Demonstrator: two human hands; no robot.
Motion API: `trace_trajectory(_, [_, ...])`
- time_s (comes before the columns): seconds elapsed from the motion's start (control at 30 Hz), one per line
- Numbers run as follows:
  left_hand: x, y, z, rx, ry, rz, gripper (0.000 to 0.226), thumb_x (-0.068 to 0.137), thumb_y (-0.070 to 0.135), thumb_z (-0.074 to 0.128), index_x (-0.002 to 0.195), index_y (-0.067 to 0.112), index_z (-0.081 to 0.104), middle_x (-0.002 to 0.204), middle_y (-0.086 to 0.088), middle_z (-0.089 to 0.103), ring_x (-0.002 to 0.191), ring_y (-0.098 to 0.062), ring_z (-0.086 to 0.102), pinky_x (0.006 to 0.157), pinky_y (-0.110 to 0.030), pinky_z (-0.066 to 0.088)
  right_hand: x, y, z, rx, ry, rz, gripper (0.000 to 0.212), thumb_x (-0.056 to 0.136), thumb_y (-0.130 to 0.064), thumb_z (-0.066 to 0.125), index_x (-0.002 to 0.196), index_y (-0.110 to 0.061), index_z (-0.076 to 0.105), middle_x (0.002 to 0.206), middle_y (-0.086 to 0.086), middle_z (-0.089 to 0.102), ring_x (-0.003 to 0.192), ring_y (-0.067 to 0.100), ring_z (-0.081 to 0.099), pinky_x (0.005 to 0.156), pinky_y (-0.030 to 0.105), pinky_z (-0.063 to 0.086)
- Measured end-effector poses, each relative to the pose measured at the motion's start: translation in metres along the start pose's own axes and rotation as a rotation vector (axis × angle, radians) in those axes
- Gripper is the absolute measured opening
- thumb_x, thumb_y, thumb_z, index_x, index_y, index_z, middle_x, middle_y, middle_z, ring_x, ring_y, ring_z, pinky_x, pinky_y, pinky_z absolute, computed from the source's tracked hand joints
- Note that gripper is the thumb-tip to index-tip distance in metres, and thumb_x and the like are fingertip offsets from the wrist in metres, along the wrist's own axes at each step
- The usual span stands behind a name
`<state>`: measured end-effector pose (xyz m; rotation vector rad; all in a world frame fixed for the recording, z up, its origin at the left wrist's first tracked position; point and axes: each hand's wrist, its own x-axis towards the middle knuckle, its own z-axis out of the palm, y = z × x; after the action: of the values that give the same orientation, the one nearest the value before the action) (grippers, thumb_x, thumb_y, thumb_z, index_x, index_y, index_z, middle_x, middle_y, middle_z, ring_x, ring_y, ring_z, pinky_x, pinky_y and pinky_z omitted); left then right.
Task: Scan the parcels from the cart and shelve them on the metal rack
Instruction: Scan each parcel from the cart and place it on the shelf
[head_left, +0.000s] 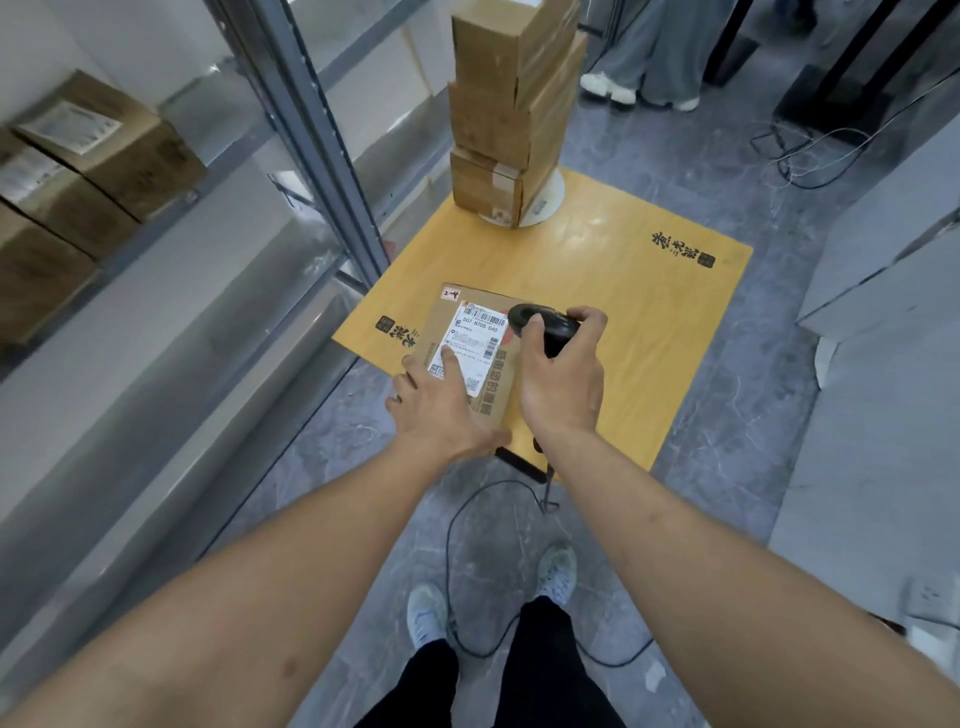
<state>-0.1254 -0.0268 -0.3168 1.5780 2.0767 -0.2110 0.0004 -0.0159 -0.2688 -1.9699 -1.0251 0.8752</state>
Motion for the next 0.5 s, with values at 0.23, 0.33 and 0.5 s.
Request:
trace_trajectory(0.23, [0.002,-0.013,0.011,-0.088,0.033,0.026,0.14,0.061,0.083,0.075,0.166,0.024,0.003,0.16,-0.019,0.01,0.144,-0.042,0.021,0.116,-0.055,0.028,-0.009,0.01,0.011,-0.031,-0.007,-0.012,0.035,0.103,-0.052,0.05,0.129,-0.031,0.038,0.1,-0.009,0.066,0.092,0.022,0.066,0.081,0.04,0.053])
trace_trajectory(0.33, [0.01,-0.025,0.014,-0.233,0.179,0.062,0.108,0.076,0.08,0.068,0.16,0.028,0.023,0.135,-0.011,0.035,0.121,-0.037,0.046,0.105,-0.052,0.045,-0.006,0.014,0.012,-0.038,-0.004,-0.001,0.033,0.103,-0.052,0.05,0.126,-0.034,0.036,0.099,-0.011,0.066,0.092,0.021,0.066,0.082,0.041,0.054])
trace_trajectory(0.5, [0.033,-0.047,0.017,-0.548,0.092,0.108,0.081,0.098,0.058,0.061,0.164,0.039,0.018,0.132,-0.005,0.037,0.111,-0.024,0.05,0.095,-0.037,0.044,0.002,0.013,0.013,-0.051,-0.023,-0.011,0.033,0.104,-0.051,0.049,0.128,-0.033,0.036,0.095,-0.018,0.062,0.089,0.016,0.065,0.076,0.037,0.05])
